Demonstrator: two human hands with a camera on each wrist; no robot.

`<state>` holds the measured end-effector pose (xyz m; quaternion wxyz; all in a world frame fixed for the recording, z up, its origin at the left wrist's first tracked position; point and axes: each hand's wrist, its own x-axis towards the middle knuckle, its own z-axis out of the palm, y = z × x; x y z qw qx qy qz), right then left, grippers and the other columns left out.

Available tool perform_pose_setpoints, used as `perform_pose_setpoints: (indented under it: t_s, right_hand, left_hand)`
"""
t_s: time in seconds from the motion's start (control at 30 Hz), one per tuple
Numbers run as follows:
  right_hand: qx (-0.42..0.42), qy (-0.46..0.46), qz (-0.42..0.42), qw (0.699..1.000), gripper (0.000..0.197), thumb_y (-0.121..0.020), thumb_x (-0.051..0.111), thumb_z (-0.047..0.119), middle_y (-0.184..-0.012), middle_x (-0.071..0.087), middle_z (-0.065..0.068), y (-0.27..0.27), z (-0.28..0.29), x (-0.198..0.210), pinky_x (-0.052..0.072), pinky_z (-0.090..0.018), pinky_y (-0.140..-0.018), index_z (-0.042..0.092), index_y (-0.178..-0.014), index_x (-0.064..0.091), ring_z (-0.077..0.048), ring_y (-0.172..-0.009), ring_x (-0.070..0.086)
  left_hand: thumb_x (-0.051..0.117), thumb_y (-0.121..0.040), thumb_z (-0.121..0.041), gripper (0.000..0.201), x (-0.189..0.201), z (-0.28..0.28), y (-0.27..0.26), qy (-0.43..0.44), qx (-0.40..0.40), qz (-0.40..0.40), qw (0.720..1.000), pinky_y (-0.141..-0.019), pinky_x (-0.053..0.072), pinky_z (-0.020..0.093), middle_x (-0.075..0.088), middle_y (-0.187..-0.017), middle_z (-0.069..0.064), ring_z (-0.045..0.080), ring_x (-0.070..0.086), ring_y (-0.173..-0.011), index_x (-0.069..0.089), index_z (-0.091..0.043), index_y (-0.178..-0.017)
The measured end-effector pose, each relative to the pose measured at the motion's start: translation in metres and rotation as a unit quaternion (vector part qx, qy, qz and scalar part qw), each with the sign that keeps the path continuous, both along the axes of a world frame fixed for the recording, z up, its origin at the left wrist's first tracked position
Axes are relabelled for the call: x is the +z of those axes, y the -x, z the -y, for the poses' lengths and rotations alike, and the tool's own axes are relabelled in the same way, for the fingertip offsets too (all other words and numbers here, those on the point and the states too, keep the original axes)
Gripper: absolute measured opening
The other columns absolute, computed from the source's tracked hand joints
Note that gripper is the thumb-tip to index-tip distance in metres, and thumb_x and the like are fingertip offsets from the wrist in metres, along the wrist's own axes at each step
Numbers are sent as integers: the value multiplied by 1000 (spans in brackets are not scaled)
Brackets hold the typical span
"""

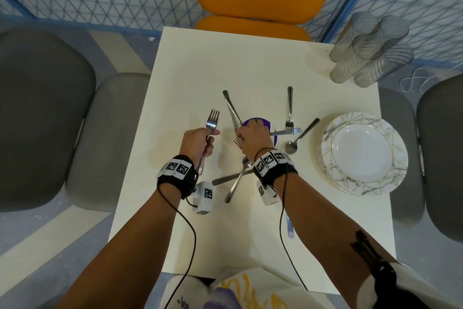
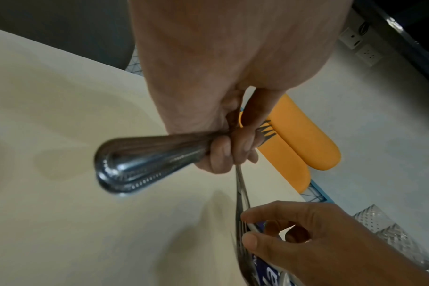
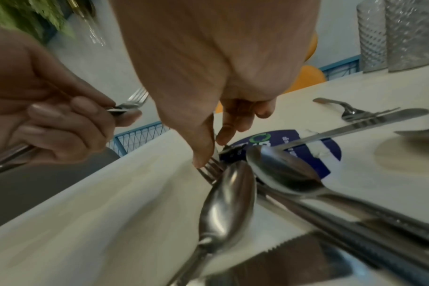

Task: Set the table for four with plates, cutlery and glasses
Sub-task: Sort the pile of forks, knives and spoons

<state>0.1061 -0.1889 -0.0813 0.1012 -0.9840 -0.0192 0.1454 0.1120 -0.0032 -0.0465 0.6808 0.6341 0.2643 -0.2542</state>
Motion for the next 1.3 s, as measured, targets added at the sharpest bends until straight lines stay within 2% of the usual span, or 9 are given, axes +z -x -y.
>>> perform_pose_setpoints:
  t_s: [0.2, 0.33, 0.47, 0.6, 0.7, 0.87, 1.07, 1.2, 1.3]
  right_hand:
    - [-10, -10, -3, 1000, 18, -96, 59, 29, -115, 57, -6, -5, -1, 0, 49, -39, -97, 21, -108, 70, -25, -112, 49]
    - [2, -23, -14, 1000, 25, -90, 67, 39, -117, 54, -3, -8, 4, -1, 45, -36, -97, 28, -112, 67, -25, -113, 47]
    - [11, -35, -25, 999, 12, -88, 71, 38, -112, 55, -2, -7, 0, 4, 47, -40, -97, 31, -97, 73, -26, -112, 47]
    - [-33, -109, -17, 993, 7, -89, 71, 34, -103, 61, 2, -18, 4, 14, 47, -36, -94, 27, -91, 73, -22, -107, 49]
    - [-101, -239, 25, 965, 3, -90, 69, 22, -90, 69, 7, -29, 13, 34, 51, -35, -90, 21, -92, 72, -18, -97, 58]
    - [-172, -387, 122, 898, 3, -88, 72, 16, -84, 72, 7, -41, 26, 79, 50, -13, -73, 16, -90, 69, -7, -78, 66]
    - [-248, -503, 157, 813, 11, -87, 75, 14, -89, 75, 2, -33, 24, 93, 58, -26, -79, 23, -88, 67, -16, -85, 71]
    - [-255, -507, 142, 811, 9, -86, 75, 17, -87, 75, 3, -21, 13, 83, 61, -37, -78, 24, -87, 68, -18, -81, 74]
    - [-256, -474, 144, 830, 7, -86, 76, 17, -84, 73, 5, -13, 3, 78, 60, -29, -73, 19, -88, 70, -15, -77, 71]
  left_hand:
    - [51, -99, -14, 25, 0, 0, 3, 12, 6, -14, 1000, -46, 26, 26, 52, -63, 4, 15, 38, -47, 68, 1, -88]
    - [51, -101, -16, 25, 1, 2, 2, 18, -2, -11, 1000, -47, 26, 27, 52, -61, 1, 14, 37, -47, 65, -5, -85]
    - [43, -104, -12, 30, -2, 3, 1, 3, -11, -18, 1000, -46, 26, 26, 48, -63, 2, 14, 36, -47, 60, -9, -80]
    - [39, -107, -13, 33, -3, 3, -1, -8, -17, -8, 1000, -46, 30, 26, 47, -64, 4, 17, 38, -49, 57, -10, -80]
    - [40, -109, -15, 34, -4, 3, -4, -24, -18, 9, 1000, -49, 35, 30, 51, -64, 5, 19, 44, -48, 60, -8, -82]
    - [40, -108, -8, 33, 1, 10, -10, -42, -8, 48, 998, -53, 45, 31, 53, -66, 6, 19, 51, -52, 70, -1, -97]
    - [40, -106, -3, 30, 13, 25, -18, 1, -3, 54, 999, -66, 55, 35, 64, -74, 11, 27, 63, -66, 69, 1, -101]
    - [43, -105, -5, 28, 19, 34, -16, 30, -27, 48, 998, -80, 59, 43, 72, -84, 19, 35, 72, -80, 70, 0, -100]
    - [45, -103, -6, 27, 23, 40, -12, 53, -57, 42, 996, -77, 60, 42, 73, -88, 21, 35, 72, -80, 70, 5, -105]
